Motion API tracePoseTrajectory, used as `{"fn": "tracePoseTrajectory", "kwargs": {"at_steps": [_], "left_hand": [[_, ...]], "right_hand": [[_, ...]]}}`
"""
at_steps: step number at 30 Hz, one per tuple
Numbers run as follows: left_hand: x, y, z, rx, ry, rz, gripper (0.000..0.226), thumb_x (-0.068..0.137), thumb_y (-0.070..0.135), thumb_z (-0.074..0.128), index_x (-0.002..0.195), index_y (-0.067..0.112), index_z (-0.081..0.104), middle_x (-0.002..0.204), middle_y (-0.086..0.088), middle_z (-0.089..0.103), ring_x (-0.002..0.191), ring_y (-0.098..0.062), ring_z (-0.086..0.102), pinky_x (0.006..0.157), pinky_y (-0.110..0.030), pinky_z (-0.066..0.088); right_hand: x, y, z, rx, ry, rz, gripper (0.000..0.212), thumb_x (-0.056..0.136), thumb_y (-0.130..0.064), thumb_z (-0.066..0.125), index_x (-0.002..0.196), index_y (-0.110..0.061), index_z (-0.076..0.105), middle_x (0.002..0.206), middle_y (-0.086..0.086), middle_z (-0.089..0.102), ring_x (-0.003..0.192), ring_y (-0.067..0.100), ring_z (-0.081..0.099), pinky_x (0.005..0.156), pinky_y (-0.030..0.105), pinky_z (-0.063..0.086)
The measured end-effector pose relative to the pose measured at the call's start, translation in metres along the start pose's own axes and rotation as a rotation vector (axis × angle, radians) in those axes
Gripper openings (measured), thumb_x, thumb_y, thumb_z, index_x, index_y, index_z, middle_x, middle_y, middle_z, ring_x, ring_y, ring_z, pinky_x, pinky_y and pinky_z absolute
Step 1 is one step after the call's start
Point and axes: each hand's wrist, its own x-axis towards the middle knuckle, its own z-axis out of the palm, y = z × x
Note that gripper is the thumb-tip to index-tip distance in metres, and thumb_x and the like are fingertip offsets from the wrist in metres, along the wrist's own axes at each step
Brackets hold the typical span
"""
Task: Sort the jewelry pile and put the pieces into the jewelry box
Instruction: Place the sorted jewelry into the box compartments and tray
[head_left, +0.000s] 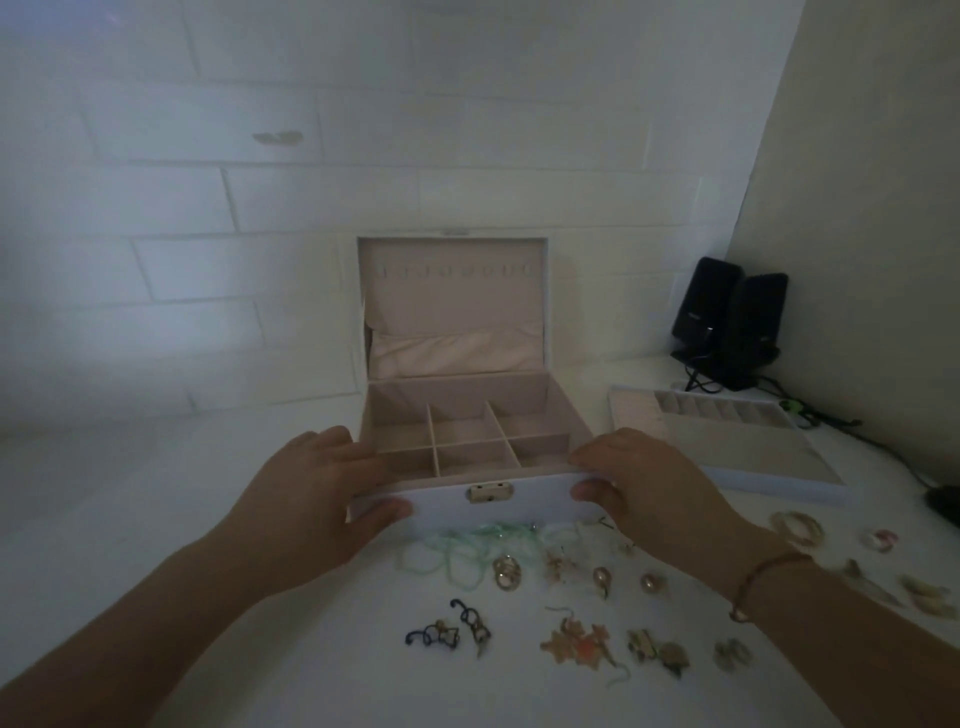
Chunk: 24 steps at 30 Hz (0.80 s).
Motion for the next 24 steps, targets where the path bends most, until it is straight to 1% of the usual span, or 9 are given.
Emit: {"fn": "tracePoseTrajectory", "kwargs": {"at_steps": [3, 5, 7, 9, 14, 17, 19, 22, 24], "left_hand": [[-0.004, 0.008, -0.006, 0.149, 0.002, 0.084, 0.04, 0.09, 0.048, 0.054, 0.123, 0.027, 0.064, 0.114, 0.003, 0.065, 0.1, -0.025, 0.056, 0.081, -0.039, 0.045], [0.002, 0.016, -0.008, 0.247, -0.041, 0.328, 0.043, 0.089, 0.032, 0.056, 0.131, 0.024, 0.061, 0.131, 0.003, 0.062, 0.116, -0.027, 0.051, 0.096, -0.042, 0.039], [0.018, 0.025, -0.007, 0.332, -0.16, 0.518, 0.052, 0.087, 0.021, 0.054, 0.139, 0.025, 0.053, 0.143, 0.007, 0.054, 0.131, -0.027, 0.045, 0.107, -0.045, 0.032], [0.033, 0.032, -0.001, 0.386, -0.245, 0.603, 0.054, 0.09, 0.016, 0.043, 0.143, 0.026, 0.048, 0.148, 0.01, 0.049, 0.14, -0.027, 0.039, 0.112, -0.047, 0.025], [0.048, 0.044, 0.012, 0.44, -0.201, 0.687, 0.06, 0.102, 0.007, 0.011, 0.13, 0.028, 0.06, 0.134, 0.012, 0.061, 0.136, -0.026, 0.046, 0.11, -0.045, 0.026], [0.04, 0.049, 0.019, 0.432, -0.142, 0.709, 0.052, 0.106, 0.008, 0.021, 0.11, 0.03, 0.068, 0.105, 0.014, 0.069, 0.127, -0.023, 0.053, 0.109, -0.041, 0.025], [0.034, 0.051, 0.021, 0.413, -0.091, 0.699, 0.045, 0.104, 0.006, 0.032, 0.097, 0.029, 0.069, 0.089, 0.014, 0.067, 0.117, -0.021, 0.058, 0.107, -0.04, 0.03], [0.032, 0.054, 0.022, 0.364, -0.036, 0.661, 0.037, 0.1, 0.005, 0.04, 0.084, 0.023, 0.067, 0.082, 0.009, 0.064, 0.103, -0.021, 0.06, 0.097, -0.039, 0.042], [0.032, 0.053, 0.021, 0.264, 0.011, 0.587, 0.03, 0.097, 0.002, 0.046, 0.085, 0.017, 0.069, 0.085, 0.003, 0.065, 0.091, -0.023, 0.063, 0.086, -0.037, 0.048]], "right_hand": [[-0.003, -0.001, -0.01, 0.021, 0.01, -0.012, 0.03, 0.084, -0.04, 0.053, 0.107, -0.023, 0.065, 0.101, -0.005, 0.067, 0.083, 0.014, 0.063, 0.071, 0.032, 0.054], [-0.003, 0.0, -0.024, 0.083, 0.073, 0.06, 0.037, 0.086, -0.05, 0.05, 0.118, -0.032, 0.057, 0.111, -0.016, 0.058, 0.089, 0.001, 0.056, 0.076, 0.02, 0.046], [-0.001, 0.002, -0.037, 0.149, 0.177, 0.103, 0.035, 0.088, -0.05, 0.052, 0.121, -0.036, 0.054, 0.106, -0.029, 0.051, 0.087, -0.005, 0.053, 0.074, 0.008, 0.038], [0.002, 0.002, -0.046, 0.175, 0.227, 0.1, 0.036, 0.089, -0.05, 0.053, 0.121, -0.036, 0.054, 0.101, -0.033, 0.049, 0.092, -0.006, 0.053, 0.073, 0.004, 0.036], [0.007, -0.001, -0.064, 0.208, 0.264, 0.017, 0.033, 0.089, -0.045, 0.055, 0.12, -0.032, 0.056, 0.105, -0.023, 0.056, 0.093, 0.0, 0.057, 0.078, 0.013, 0.044], [0.01, -0.001, -0.071, 0.208, 0.276, -0.001, 0.031, 0.09, -0.044, 0.055, 0.118, -0.031, 0.058, 0.104, -0.021, 0.058, 0.093, -0.001, 0.057, 0.078, 0.011, 0.044], [0.012, -0.001, -0.074, 0.208, 0.285, -0.017, 0.032, 0.089, -0.046, 0.054, 0.116, -0.03, 0.059, 0.102, -0.021, 0.059, 0.093, -0.003, 0.057, 0.08, 0.01, 0.043], [0.012, -0.001, -0.075, 0.208, 0.274, -0.032, 0.032, 0.087, -0.048, 0.051, 0.112, -0.029, 0.061, 0.1, -0.025, 0.057, 0.09, -0.003, 0.057, 0.079, 0.009, 0.043], [0.011, -0.001, -0.076, 0.217, 0.261, -0.034, 0.03, 0.087, -0.046, 0.053, 0.109, -0.029, 0.062, 0.099, -0.03, 0.055, 0.088, -0.001, 0.057, 0.078, 0.008, 0.043]]}}
